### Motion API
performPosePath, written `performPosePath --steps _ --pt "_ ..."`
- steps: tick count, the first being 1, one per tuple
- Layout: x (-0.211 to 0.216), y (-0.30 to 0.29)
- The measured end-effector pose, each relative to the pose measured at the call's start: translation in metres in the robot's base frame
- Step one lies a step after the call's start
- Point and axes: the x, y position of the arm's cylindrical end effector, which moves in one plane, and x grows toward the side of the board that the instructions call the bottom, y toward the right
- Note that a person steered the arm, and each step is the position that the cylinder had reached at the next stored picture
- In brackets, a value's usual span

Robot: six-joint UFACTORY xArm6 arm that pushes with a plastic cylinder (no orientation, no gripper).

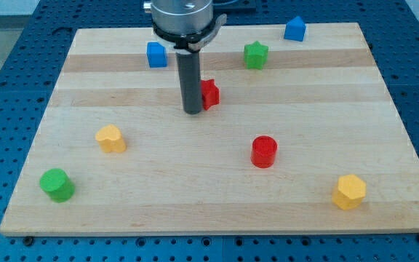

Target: Push the blue triangle to the left side of the green star

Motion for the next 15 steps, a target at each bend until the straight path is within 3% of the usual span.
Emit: performPosePath --steps 1,2,3,5,8,9,10,12,13,14,15 --pt "0.026 0.061" --pt "0.023 0.155" --pt "0.003 0.227" --pt "-0.094 0.279" --pt "-0.236 0.278" --pt "-0.234 0.253" --pt "-0.205 0.181" --pt "-0.189 0.050" --pt "-0.156 0.037" --pt "-0.144 0.039" --pt "-0.143 0.002"
